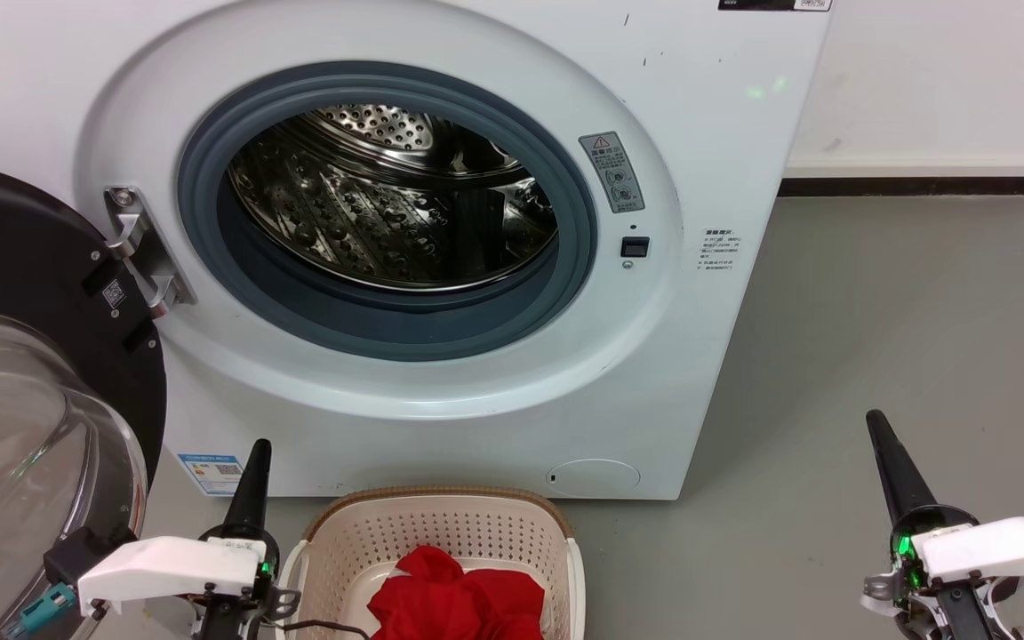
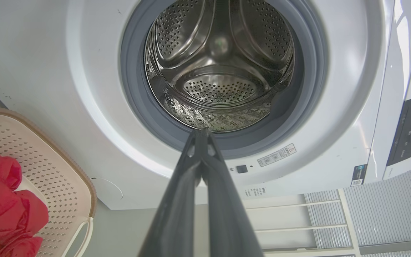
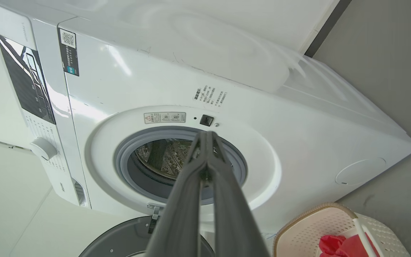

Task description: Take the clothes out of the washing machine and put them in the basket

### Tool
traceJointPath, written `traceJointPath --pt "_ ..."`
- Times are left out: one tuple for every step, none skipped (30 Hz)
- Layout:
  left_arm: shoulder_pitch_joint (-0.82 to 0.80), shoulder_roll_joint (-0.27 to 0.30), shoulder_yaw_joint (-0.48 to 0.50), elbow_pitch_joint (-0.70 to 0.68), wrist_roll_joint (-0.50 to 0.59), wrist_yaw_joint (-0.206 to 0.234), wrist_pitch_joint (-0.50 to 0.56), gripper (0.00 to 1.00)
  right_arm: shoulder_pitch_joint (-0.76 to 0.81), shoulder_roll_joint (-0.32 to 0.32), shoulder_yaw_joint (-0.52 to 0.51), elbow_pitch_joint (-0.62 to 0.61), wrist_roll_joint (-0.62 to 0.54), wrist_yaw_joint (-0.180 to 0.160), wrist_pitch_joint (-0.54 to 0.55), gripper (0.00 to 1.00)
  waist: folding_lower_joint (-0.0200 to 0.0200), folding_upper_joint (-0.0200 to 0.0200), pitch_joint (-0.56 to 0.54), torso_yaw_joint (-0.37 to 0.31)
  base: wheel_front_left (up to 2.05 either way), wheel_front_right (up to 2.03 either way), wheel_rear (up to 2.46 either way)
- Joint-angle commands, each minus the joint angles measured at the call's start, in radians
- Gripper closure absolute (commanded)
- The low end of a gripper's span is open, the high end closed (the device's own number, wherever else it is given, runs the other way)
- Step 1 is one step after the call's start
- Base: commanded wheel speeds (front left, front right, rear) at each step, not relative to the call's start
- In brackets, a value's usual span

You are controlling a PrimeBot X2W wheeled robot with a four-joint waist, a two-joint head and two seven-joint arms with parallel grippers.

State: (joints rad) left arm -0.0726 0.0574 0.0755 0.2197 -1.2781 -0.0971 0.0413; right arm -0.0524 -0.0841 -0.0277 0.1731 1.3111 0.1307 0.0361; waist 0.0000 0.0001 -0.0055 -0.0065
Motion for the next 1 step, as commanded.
traceJointPath --pt "-0.025 0.001 0.007 -0.002 -0.024 -0.008 0.005 1.00 -0.024 -0.004 -0.005 0.002 0.026 0.000 0.003 1.00 0.0000 -0.0001 0.000 0.000 0.00 0.00 0.00"
